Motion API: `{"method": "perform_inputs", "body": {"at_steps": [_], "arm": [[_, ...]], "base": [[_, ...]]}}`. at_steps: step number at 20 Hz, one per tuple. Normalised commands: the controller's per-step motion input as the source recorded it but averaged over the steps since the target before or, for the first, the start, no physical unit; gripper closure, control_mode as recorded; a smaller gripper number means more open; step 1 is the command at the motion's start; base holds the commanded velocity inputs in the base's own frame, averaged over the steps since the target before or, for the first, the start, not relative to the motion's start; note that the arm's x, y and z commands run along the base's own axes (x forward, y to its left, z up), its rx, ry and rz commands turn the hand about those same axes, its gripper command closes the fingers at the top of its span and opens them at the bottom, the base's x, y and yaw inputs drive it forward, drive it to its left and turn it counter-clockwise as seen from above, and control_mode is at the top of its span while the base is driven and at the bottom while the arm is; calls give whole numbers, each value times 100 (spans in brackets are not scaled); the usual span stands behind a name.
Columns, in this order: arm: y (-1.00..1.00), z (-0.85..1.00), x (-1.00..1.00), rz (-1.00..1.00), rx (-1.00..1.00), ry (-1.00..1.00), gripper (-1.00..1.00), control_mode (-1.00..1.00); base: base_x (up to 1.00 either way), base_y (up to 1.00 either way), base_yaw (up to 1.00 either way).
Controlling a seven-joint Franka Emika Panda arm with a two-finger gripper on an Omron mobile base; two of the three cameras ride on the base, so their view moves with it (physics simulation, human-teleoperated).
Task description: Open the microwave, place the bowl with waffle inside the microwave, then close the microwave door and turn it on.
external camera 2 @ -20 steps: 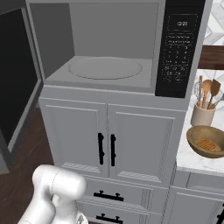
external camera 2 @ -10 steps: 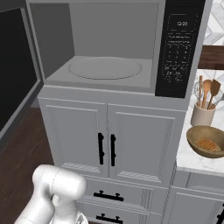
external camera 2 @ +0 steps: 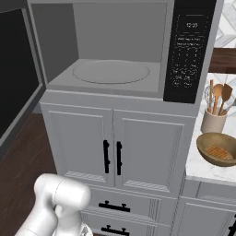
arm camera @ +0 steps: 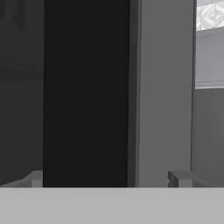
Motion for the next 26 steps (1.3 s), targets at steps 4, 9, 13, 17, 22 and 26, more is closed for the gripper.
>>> {"method": "perform_inputs", "body": {"at_steps": [4,9,13,17,22,26], "arm": [[15,-34,14,-42,0,0,-100,-100],[26,-14,13,-18,0,6,-100,-100],[39,-12,19,22,0,9,-100,-100],[29,-11,10,39,-2,7,-100,-100],[-9,-1,-59,16,0,-3,-100,-100],[-27,0,-97,41,0,0,-100,-100]], "base": [[0,0,0],[0,0,0],[0,0,0],[0,0,0],[0,0,0],[0,0,0]]}}
